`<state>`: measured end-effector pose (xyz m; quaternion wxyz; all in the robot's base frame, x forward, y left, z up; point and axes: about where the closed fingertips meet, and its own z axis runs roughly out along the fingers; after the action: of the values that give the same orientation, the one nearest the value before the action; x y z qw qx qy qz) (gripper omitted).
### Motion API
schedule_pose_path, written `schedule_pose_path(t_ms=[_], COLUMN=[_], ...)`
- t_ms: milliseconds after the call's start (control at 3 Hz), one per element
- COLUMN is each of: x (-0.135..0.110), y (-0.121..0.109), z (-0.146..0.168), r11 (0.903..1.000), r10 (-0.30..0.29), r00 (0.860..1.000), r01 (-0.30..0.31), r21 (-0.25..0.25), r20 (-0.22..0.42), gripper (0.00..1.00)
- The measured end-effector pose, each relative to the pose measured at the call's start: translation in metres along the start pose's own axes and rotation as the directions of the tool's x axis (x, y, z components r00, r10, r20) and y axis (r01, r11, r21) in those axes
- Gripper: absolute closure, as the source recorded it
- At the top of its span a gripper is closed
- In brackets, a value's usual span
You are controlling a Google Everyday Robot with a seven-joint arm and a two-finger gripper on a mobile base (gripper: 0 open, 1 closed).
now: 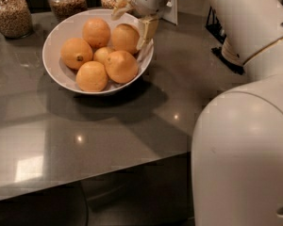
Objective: Pick orange from white bowl
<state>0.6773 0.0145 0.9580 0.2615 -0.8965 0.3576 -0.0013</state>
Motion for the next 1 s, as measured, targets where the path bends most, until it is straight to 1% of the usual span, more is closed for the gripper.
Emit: schedule_pose_path(t_ms=[333,1000], x=[0.007,0.014], y=[0.001,-0.003], z=[0.013,0.037], r11=[0.9998,0.9993], r10=[0.002,0.001], r00=[1.0,0.999], r01=[-0.001,0.0], r21=[-0.019,-0.036], r20=[0.01,0.041], gripper=[0.32,0.3])
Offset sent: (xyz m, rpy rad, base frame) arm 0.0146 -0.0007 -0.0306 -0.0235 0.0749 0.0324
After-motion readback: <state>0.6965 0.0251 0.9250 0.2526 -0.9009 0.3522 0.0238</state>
